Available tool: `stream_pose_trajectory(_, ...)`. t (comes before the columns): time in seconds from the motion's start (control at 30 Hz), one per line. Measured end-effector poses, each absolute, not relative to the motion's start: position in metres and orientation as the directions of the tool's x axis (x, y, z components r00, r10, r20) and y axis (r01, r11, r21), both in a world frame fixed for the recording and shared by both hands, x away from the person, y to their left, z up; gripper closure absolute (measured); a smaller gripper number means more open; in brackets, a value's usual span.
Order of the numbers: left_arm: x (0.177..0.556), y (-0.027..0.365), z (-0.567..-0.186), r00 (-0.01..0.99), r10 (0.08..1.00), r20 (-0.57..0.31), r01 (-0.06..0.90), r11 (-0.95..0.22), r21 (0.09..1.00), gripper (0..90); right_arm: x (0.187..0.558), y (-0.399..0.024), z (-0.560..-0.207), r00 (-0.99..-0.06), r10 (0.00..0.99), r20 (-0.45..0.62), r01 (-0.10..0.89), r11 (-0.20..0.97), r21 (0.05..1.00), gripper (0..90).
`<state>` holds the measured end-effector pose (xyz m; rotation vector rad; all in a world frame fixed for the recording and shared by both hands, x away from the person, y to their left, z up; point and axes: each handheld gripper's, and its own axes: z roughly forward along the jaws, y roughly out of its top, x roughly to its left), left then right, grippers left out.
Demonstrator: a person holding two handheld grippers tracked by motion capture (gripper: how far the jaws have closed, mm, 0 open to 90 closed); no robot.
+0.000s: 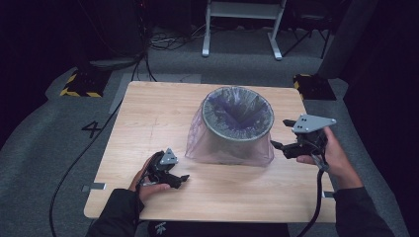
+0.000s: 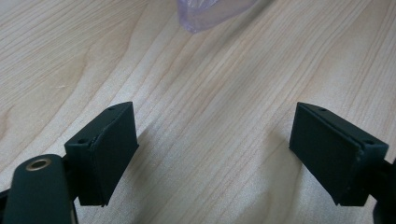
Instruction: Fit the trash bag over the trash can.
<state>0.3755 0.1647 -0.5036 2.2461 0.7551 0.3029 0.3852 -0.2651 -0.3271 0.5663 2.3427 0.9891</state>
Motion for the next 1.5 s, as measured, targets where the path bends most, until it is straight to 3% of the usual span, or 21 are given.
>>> stream_pose_trajectory(0.83, 0.376, 0.164, -0.504, 0.801, 0.598, -0.013, 0.427, -0.557, 0.712, 14.6, 0.357, -0.313, -0.452, -0.744, 0.622, -0.245, 0.359, 0.681, 0.638, 21.4)
stream_pose_trajectory(1.5, 0.376, 0.164, -0.504, 0.801, 0.598, -0.012, 0.427, -0.557, 0.712, 14.6, 0.329, -0.355, -0.502, -0.665, 0.747, 0.000, 0.502, 0.447, 0.741, 20.8)
